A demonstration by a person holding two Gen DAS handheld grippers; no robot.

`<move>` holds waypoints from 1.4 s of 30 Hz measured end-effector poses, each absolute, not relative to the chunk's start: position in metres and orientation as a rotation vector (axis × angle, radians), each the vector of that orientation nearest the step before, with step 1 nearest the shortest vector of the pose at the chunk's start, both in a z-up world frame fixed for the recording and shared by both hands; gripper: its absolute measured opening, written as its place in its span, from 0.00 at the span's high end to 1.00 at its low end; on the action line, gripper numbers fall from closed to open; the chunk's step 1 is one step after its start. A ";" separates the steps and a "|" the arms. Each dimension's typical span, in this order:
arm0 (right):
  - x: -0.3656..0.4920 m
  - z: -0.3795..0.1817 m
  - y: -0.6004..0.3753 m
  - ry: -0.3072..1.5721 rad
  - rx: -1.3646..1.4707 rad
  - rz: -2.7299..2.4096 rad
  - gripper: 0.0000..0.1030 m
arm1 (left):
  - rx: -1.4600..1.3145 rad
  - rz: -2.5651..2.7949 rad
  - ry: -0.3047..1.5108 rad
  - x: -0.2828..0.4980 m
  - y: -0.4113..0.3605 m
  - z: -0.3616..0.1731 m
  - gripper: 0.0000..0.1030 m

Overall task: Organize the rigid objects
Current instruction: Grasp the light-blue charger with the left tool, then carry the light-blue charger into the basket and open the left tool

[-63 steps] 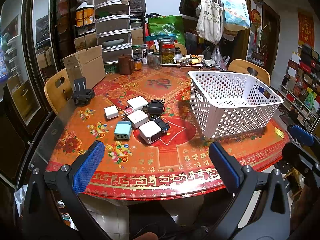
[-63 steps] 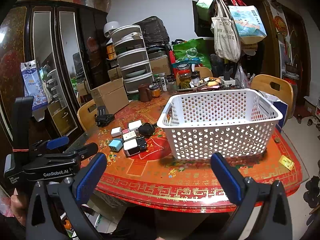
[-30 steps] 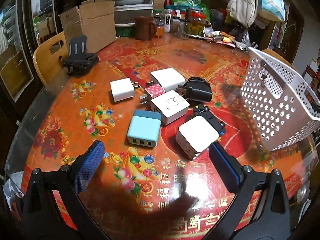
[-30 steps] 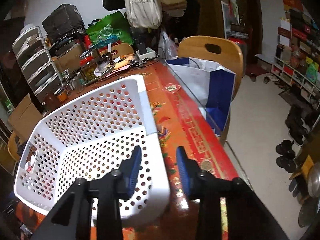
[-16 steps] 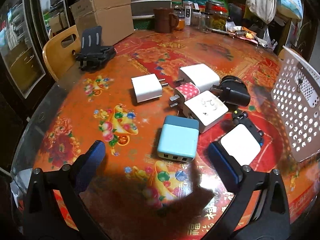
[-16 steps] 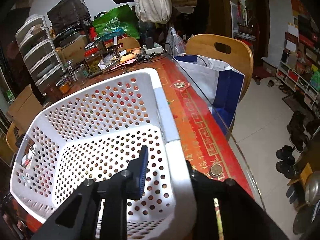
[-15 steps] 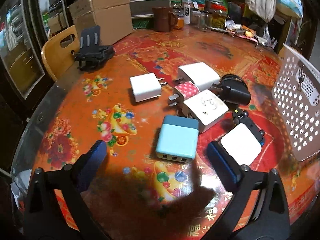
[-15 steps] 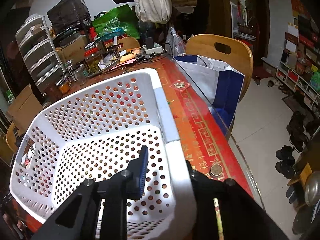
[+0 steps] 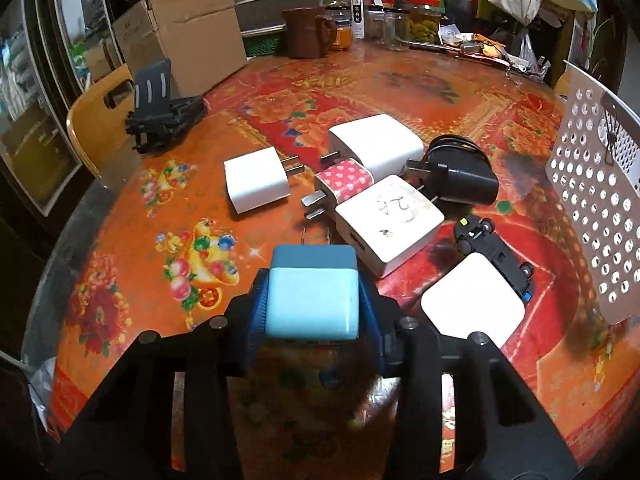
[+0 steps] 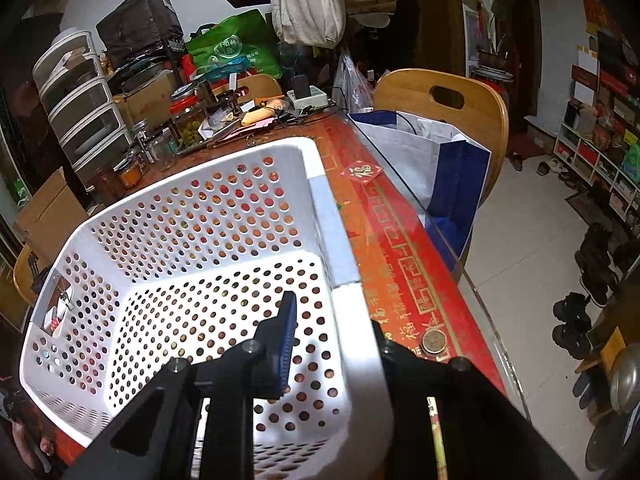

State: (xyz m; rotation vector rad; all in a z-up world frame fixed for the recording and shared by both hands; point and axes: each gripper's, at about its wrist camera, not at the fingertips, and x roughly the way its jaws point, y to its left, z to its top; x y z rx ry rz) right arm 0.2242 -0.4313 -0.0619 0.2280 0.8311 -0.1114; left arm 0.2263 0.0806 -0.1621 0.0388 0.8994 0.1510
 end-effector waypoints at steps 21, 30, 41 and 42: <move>0.224 -0.062 -0.432 0.823 0.223 -0.092 0.80 | 0.318 0.182 0.667 0.228 -0.049 -0.018 0.62; 0.225 -0.062 -0.432 0.825 0.222 -0.087 0.80 | 0.365 0.009 0.691 0.258 -0.150 0.015 0.62; 0.226 -0.064 -0.433 0.836 0.227 -0.083 0.80 | 0.493 -0.144 0.961 0.312 -0.246 -0.036 0.62; 0.226 -0.064 -0.433 0.836 0.228 -0.082 0.80 | 0.495 -0.154 0.985 0.314 -0.248 -0.042 0.62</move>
